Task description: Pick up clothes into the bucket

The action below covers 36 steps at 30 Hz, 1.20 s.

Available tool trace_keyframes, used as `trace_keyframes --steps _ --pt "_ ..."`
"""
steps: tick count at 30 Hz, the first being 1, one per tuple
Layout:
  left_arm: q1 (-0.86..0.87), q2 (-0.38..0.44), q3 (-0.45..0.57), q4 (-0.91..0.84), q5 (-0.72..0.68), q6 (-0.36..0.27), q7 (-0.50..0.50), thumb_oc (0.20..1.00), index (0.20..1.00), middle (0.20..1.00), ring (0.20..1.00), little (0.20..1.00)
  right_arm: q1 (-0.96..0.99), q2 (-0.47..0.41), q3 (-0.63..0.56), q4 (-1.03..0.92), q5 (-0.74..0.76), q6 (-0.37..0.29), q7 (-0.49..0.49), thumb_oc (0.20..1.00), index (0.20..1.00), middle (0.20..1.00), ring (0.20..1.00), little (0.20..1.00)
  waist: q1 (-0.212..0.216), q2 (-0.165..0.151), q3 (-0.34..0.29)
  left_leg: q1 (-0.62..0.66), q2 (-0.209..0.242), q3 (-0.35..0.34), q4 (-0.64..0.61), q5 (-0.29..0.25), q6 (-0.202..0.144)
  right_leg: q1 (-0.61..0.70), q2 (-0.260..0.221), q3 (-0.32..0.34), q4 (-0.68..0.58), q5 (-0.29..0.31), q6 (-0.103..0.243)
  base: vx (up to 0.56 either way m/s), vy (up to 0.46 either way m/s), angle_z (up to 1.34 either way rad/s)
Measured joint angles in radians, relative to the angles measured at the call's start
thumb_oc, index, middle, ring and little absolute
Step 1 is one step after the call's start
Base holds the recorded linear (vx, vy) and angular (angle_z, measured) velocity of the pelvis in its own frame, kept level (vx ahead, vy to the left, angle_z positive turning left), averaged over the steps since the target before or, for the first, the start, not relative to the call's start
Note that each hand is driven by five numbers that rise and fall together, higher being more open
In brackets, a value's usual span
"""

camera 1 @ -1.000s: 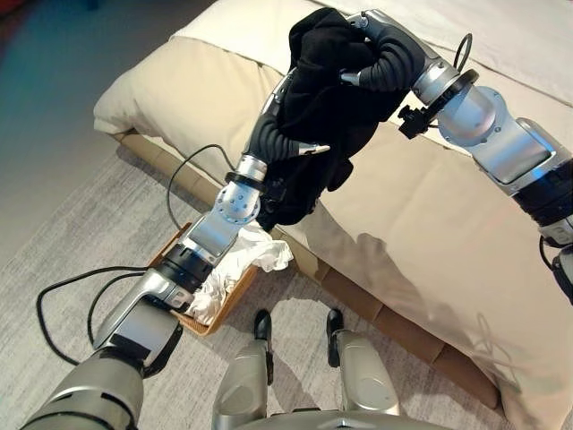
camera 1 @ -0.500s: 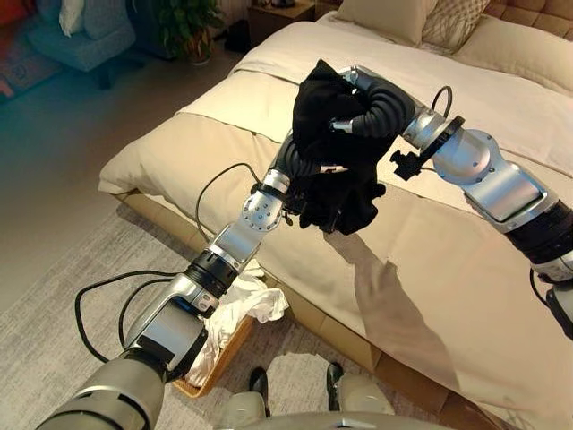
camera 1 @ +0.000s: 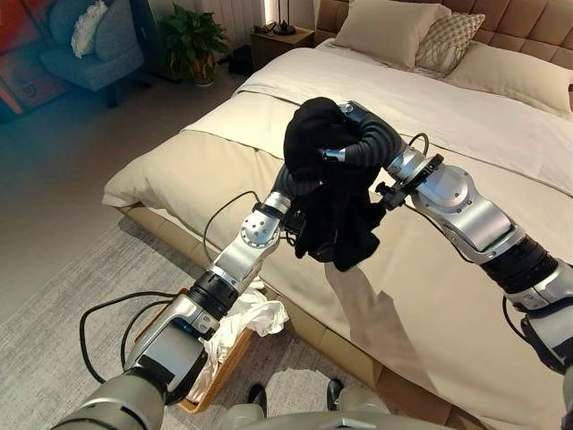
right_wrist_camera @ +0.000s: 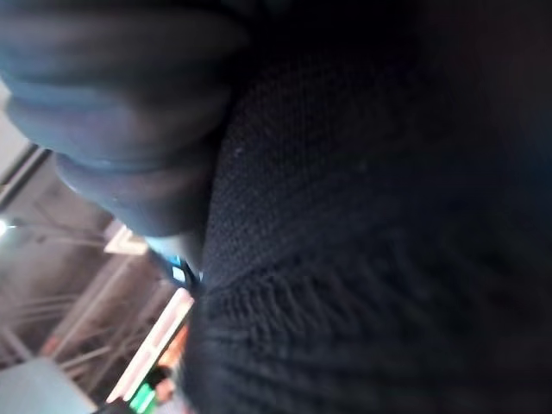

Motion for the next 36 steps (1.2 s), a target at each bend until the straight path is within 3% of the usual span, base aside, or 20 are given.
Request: trace_keyframes --steps 8,11,20,25,30,32,36 --pt "0.096 0.039 0.049 0.021 0.059 0.026 -0.01 0.2 0.2 0.2 0.2 0.2 0.207 0.1 -0.138 -0.028 0.002 -0.019 -0.002 1.0 1.0 1.0 1.0 1.0 0.005 -0.002 -0.014 0.025 0.007 0.009 -0.021 0.0 0.0 0.027 0.005 0.002 -0.039 0.008 0.0 0.0 0.004 -0.03" --pt "0.18 0.161 0.123 -0.056 0.16 0.025 -0.015 0.2 0.2 0.2 0.2 0.2 0.342 0.099 -0.256 -0.061 0.004 -0.032 0.008 1.0 1.0 1.0 1.0 1.0 -0.002 -0.001 -0.015 0.028 0.011 0.016 -0.029 0.0 0.0 0.028 0.007 0.004 -0.047 0.01 0.0 0.02 -0.001 -0.07" --pt "0.452 0.323 0.437 -0.018 0.308 0.021 0.018 0.2 0.2 0.2 0.2 0.2 0.66 0.127 -0.454 -0.004 0.005 -0.033 0.027 1.0 1.0 1.0 1.0 1.0 0.001 0.004 -0.022 0.051 0.024 0.044 -0.059 0.0 0.0 0.043 0.022 0.024 -0.103 0.03 0.0 0.01 0.006 -0.08" --pt "0.563 0.349 0.606 -0.018 0.328 0.019 0.057 0.2 0.2 0.2 0.2 0.2 0.837 0.221 -0.523 0.191 -0.04 -0.019 0.014 1.0 1.0 1.0 1.0 1.0 0.003 0.008 -0.019 0.042 0.018 0.045 -0.067 0.0 0.0 0.035 0.017 0.026 -0.112 0.034 0.005 -0.02 0.019 -0.01" --pt "0.613 0.382 0.685 -0.018 0.327 0.011 0.09 0.2 0.2 0.2 0.2 0.2 0.932 0.316 -0.538 0.507 -0.148 -0.015 -0.043 1.0 1.0 1.0 1.0 1.0 0.012 0.017 -0.006 0.003 0.011 0.04 -0.059 0.0 0.0 0.008 0.013 0.021 -0.111 0.04 0.014 -0.07 0.032 0.03" --pt "0.612 0.392 0.701 -0.027 0.327 -0.003 0.11 0.2 0.2 0.2 0.2 0.2 0.925 0.343 -0.539 0.668 -0.2 -0.007 -0.086 1.0 1.0 1.0 1.0 1.0 0.023 0.019 0.024 -0.031 0.006 0.032 -0.037 0.0 0.0 -0.017 0.007 0.015 -0.098 0.042 0.017 -0.1 0.041 0.13" --pt "0.61 0.396 0.714 -0.018 0.327 -0.015 0.139 0.2 0.2 0.2 0.2 0.2 0.926 0.373 -0.539 0.765 -0.239 -0.011 -0.131 1.0 1.0 1.0 1.0 1.0 0.021 0.015 0.087 -0.077 0.0 0.013 -0.008 0.0 0.0 -0.049 -0.002 0.0 -0.078 0.042 0.018 -0.08 0.043 0.13"
